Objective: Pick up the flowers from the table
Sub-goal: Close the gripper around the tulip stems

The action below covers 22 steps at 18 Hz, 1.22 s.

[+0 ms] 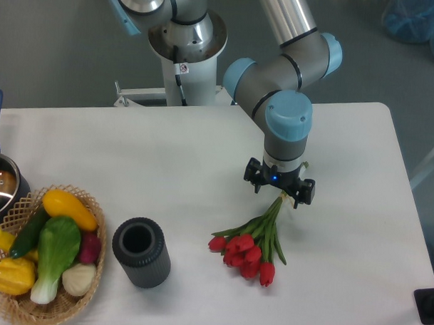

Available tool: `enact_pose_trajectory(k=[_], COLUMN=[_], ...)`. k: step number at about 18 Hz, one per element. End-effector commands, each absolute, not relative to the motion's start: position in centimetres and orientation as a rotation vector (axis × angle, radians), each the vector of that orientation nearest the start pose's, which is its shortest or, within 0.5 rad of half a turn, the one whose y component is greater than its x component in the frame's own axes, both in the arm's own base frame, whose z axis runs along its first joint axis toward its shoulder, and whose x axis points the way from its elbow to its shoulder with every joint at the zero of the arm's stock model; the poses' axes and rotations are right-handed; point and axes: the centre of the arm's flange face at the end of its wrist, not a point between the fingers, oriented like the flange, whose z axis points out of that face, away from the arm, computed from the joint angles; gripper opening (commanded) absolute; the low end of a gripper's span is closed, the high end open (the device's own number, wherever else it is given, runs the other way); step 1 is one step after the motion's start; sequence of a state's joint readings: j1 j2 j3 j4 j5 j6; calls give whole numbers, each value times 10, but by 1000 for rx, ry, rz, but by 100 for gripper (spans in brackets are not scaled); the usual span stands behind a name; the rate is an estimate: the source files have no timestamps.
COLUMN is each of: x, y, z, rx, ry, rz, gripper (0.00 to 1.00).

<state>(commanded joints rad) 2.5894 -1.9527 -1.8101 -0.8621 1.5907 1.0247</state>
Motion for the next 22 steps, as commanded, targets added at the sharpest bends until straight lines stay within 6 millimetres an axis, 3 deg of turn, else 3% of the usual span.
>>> enact_pose_trajectory(k=[4,19,22], x=[-430,-436,-436], y=[417,422,422], z=[221,194,191], rx=[-3128,-3146,-3149], ry=[-1,7,7], rz=[92,39,30], gripper=[100,100,94])
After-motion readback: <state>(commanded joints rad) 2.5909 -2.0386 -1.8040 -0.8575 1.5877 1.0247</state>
